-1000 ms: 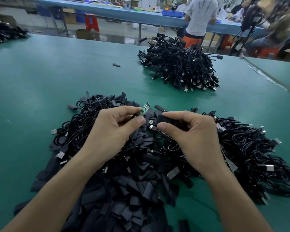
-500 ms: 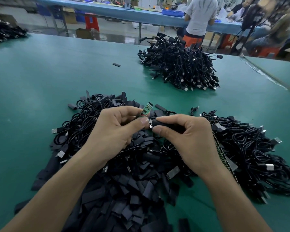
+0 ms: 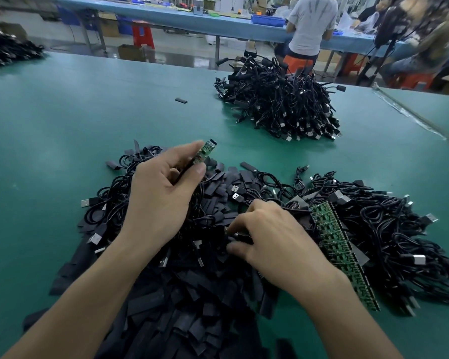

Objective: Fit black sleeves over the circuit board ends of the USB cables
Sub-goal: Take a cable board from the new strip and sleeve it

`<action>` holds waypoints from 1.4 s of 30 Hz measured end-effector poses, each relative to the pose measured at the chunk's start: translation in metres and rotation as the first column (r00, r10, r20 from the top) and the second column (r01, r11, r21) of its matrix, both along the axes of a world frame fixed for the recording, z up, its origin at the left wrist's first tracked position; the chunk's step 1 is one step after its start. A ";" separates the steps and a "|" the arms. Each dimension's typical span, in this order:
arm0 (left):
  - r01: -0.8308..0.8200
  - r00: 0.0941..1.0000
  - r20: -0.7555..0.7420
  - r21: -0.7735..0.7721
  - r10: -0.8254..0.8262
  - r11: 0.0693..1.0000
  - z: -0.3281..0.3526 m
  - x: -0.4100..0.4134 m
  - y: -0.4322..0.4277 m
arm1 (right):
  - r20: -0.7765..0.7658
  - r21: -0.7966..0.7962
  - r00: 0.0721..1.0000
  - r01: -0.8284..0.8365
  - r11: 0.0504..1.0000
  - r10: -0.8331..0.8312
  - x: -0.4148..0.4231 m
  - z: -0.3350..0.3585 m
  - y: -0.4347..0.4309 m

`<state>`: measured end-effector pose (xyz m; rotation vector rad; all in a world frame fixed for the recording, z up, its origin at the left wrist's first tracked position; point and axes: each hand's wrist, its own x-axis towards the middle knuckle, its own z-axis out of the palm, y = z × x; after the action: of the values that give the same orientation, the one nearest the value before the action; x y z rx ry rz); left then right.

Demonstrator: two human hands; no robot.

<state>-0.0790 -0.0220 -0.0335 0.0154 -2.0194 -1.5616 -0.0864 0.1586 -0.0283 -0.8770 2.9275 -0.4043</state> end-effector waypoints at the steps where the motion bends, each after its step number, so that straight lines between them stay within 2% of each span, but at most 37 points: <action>1: -0.018 0.999 -0.030 -0.015 0.017 1.000 0.001 0.001 0.000 | 0.020 0.034 1.000 -0.010 0.999 0.009 0.000 -0.003 -0.001; 3: -0.045 0.995 -0.086 -0.019 0.044 0.999 0.003 0.002 0.001 | 0.046 0.053 0.999 -0.025 0.998 0.023 0.000 -0.006 -0.002; 6: -0.123 0.974 -0.192 -0.015 0.118 0.992 0.007 0.005 0.002 | 0.065 -0.004 0.997 -0.049 0.999 0.049 -0.001 -0.007 -0.001; 9: -0.225 0.942 -0.281 -0.118 0.184 0.967 0.013 0.008 0.000 | 0.073 -0.198 0.997 0.003 0.980 0.012 -0.003 -0.006 0.000; 11: -0.196 0.960 -0.240 -0.197 0.147 0.961 0.015 0.011 0.000 | 0.100 -0.382 0.993 0.099 0.919 -0.066 -0.006 -0.004 0.002; 13: -0.103 0.990 -0.127 -0.331 0.064 0.938 0.013 0.011 0.002 | 0.089 -0.460 0.984 0.179 0.869 -0.156 -0.010 -0.002 0.006; 15: -0.039 0.999 -0.013 -0.495 0.038 0.868 0.008 0.013 0.006 | 0.047 -0.415 0.978 0.206 0.886 -0.206 -0.012 -0.004 0.009; 17: -0.021 0.996 0.060 -0.561 0.066 0.827 0.006 0.014 0.010 | -0.020 -0.273 0.978 0.195 0.942 -0.208 -0.012 -0.009 0.008; 21: -0.032 0.985 0.125 -0.555 0.122 0.831 0.005 0.013 0.008 | -0.130 -0.077 0.985 0.101 0.992 -0.110 -0.008 -0.023 0.000; 25: -0.037 0.970 0.180 -0.555 0.163 0.831 0.006 0.012 0.005 | -0.203 0.151 0.977 0.091 0.984 -0.060 -0.006 -0.036 -0.003; 42: -0.026 0.959 0.221 -0.552 0.176 0.834 0.002 0.012 0.005 | -0.175 0.121 0.984 0.068 0.990 -0.046 -0.003 -0.036 -0.008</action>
<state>-0.0668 -0.0175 -0.0316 0.1146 -2.5670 -0.9029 -0.0898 0.1503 -0.0638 -0.8533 3.0993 -0.1493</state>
